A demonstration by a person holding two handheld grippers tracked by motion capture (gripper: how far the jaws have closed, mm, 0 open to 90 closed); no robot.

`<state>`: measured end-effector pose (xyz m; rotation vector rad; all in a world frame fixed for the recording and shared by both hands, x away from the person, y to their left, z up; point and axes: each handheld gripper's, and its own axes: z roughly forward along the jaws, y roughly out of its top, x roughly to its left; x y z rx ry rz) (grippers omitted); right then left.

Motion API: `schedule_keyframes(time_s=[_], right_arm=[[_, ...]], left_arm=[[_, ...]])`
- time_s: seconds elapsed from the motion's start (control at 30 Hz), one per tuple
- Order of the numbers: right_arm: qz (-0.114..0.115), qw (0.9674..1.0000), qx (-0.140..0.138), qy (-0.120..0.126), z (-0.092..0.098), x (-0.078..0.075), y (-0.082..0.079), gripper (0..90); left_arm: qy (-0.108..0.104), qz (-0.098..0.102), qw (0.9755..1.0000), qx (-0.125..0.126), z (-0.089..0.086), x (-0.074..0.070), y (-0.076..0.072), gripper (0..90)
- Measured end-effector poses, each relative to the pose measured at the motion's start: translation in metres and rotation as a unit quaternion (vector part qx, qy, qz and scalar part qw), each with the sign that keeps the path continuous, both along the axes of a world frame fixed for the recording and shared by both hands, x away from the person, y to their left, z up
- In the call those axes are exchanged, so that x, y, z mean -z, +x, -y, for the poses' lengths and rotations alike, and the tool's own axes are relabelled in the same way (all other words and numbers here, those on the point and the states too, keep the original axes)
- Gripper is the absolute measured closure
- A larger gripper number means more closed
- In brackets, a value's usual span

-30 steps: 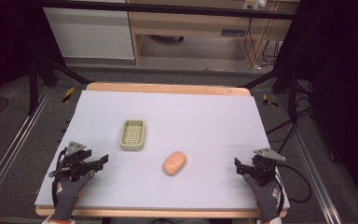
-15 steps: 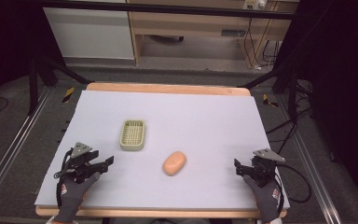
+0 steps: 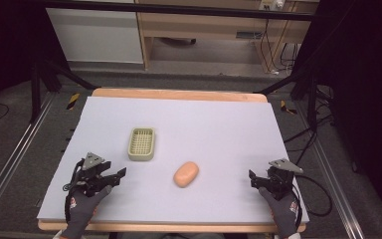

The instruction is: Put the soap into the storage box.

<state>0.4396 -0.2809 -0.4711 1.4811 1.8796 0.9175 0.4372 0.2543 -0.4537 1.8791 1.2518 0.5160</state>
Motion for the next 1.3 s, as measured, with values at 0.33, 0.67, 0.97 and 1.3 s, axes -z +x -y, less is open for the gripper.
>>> schedule_keyframes(time_s=[0.33,0.67,0.97,1.3], right_arm=[[0.000,1.0000,-0.003,-0.003,-0.002,0.000,0.000,6.9],[-0.002,1.0000,-0.002,-0.004,-0.003,0.000,-0.001,6.9],[-0.004,1.0000,-0.002,-0.003,-0.003,0.000,-0.001,6.8],[-0.002,1.0000,-0.001,-0.002,-0.004,-0.001,-0.002,6.5]], left_arm=[[0.011,0.000,0.9999,0.012,0.012,0.000,0.000,32.4],[0.012,0.001,0.9996,0.027,0.025,-0.002,0.001,31.0],[0.017,0.004,0.9989,0.043,0.037,-0.009,0.005,29.4],[0.010,0.013,0.9980,0.061,0.054,-0.026,0.012,28.4]])
